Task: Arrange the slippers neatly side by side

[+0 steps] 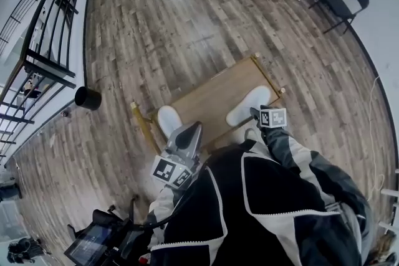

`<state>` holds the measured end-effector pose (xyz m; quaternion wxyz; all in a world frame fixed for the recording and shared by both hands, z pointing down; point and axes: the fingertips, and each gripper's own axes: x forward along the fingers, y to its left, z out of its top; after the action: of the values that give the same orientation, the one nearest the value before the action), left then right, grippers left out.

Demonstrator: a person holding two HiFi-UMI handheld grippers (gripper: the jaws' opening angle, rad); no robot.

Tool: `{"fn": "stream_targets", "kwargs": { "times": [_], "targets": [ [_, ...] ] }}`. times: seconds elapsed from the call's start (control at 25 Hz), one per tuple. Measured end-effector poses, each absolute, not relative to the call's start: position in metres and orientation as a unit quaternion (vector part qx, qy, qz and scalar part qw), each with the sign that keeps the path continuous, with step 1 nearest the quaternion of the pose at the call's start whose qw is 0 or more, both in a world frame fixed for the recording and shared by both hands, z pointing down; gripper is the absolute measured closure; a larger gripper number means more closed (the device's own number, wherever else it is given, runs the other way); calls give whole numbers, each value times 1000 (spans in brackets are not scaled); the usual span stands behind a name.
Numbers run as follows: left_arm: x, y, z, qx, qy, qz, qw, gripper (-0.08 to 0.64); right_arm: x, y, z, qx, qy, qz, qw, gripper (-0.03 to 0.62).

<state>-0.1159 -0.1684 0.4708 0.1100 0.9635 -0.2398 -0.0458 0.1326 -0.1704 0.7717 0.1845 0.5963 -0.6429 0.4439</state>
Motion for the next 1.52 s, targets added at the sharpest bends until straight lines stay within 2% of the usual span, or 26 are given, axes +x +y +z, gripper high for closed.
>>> {"fn": "stream_targets", "kwargs": {
  "times": [0.36,0.56,0.6,0.88,1.2,1.52],
  "targets": [
    [-118,-175,477,958,-258,-38,116,540,152,-191,823,594,-575,543,144,368],
    [-120,-180,475,956,-271,-32,111,540,146,-200,839,571,-573,563,167,539],
    [-120,-181,474,955,-274,-32,110,540,146,-202,839,570,-574,564,166,556],
    [-121,-184,474,951,-286,-34,112,540,146,-207,830,560,-596,558,139,563],
    [-128,-185,485,948,-294,-41,117,540,142,-216,832,554,-607,551,144,563],
    [-140,-185,488,943,-312,-36,106,540,83,-252,759,502,-723,447,159,565]
  ]
}}
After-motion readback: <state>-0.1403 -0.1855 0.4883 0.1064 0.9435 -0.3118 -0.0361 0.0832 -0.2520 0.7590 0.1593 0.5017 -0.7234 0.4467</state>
